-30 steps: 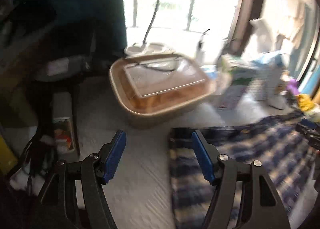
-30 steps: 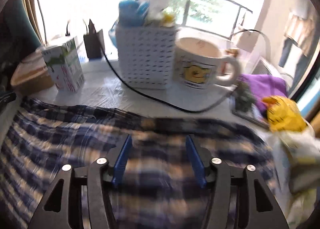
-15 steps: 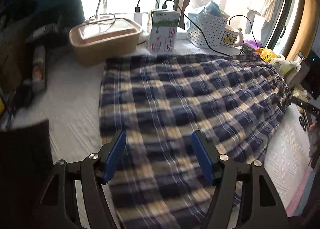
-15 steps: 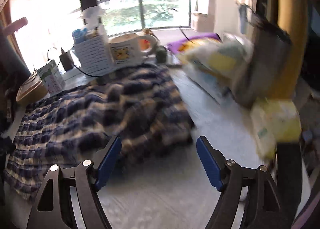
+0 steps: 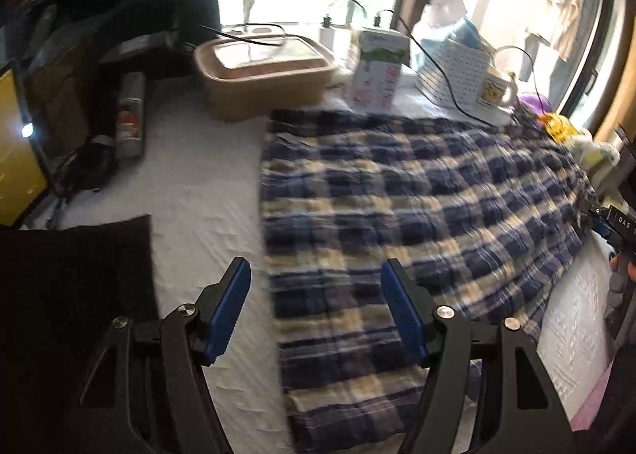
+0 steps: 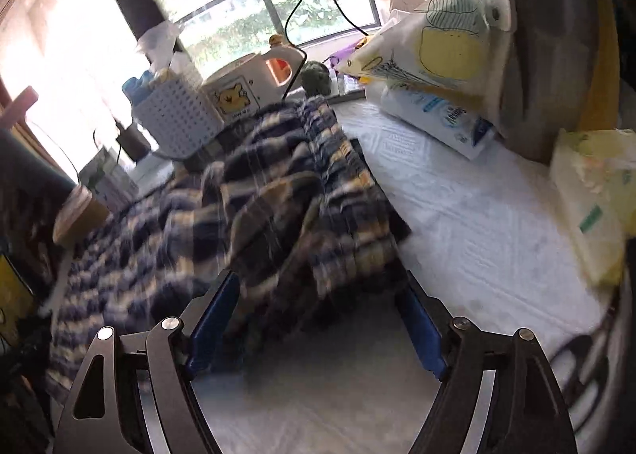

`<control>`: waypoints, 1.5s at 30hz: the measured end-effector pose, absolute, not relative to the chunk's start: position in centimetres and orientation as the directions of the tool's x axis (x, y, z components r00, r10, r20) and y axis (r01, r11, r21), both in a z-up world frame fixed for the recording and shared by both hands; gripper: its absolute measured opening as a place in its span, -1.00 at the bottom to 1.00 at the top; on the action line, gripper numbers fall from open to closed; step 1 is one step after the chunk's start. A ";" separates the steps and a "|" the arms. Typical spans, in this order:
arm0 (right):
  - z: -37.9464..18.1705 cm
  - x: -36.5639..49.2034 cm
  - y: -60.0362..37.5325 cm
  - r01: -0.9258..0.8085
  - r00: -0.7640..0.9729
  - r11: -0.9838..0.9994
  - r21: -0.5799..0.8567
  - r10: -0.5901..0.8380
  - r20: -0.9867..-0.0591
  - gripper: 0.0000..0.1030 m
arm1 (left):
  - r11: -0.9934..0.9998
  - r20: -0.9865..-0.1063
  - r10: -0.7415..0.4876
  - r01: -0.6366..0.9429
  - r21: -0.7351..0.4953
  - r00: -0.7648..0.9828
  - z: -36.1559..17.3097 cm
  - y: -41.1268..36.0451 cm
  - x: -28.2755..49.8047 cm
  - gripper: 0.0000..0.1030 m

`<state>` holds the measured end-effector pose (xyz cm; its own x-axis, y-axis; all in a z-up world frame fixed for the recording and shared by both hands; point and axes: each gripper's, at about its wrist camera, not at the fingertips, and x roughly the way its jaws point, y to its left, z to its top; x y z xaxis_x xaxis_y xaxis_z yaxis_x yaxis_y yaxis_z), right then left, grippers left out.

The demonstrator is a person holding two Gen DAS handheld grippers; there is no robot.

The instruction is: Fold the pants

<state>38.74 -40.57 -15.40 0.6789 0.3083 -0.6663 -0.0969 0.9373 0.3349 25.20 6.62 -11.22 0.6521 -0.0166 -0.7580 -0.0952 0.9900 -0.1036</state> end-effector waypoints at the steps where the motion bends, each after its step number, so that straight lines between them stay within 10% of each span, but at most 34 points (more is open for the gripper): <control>1: -15.4 39.1 -40.7 -0.094 0.682 0.930 0.355 0.320 -0.658 0.57 | 0.989 -0.757 -0.010 -0.103 -0.102 0.654 -11.1 6.9 25.3 0.32; 4: -15.3 40.2 -41.3 -0.067 0.697 0.904 0.421 0.344 -0.629 0.55 | 0.988 -0.750 0.002 -0.117 -0.100 0.661 -10.7 7.8 25.4 0.32; 8: -15.3 40.8 -42.0 -0.042 0.704 0.879 0.476 0.364 -0.610 -0.38 | 0.987 -0.742 0.008 -0.123 -0.100 0.670 -10.4 8.5 25.4 0.32; 12: -14.4 40.3 -42.1 -0.043 0.724 0.875 0.483 0.360 -0.588 -0.50 | 0.985 -0.736 0.003 -0.127 -0.113 0.677 -10.3 9.4 25.2 0.32; 30: -1.8 35.8 -28.6 -0.317 0.810 0.929 0.191 0.370 -0.456 -0.52 | 0.964 -0.684 -0.122 -0.079 -0.254 0.719 -10.1 11.6 22.9 0.32; 45: -5.3 31.8 -10.6 -0.590 0.690 0.803 -0.079 0.452 -0.565 -0.53 | 0.942 -0.640 -0.145 -0.094 -0.324 0.754 -10.1 15.6 19.9 0.32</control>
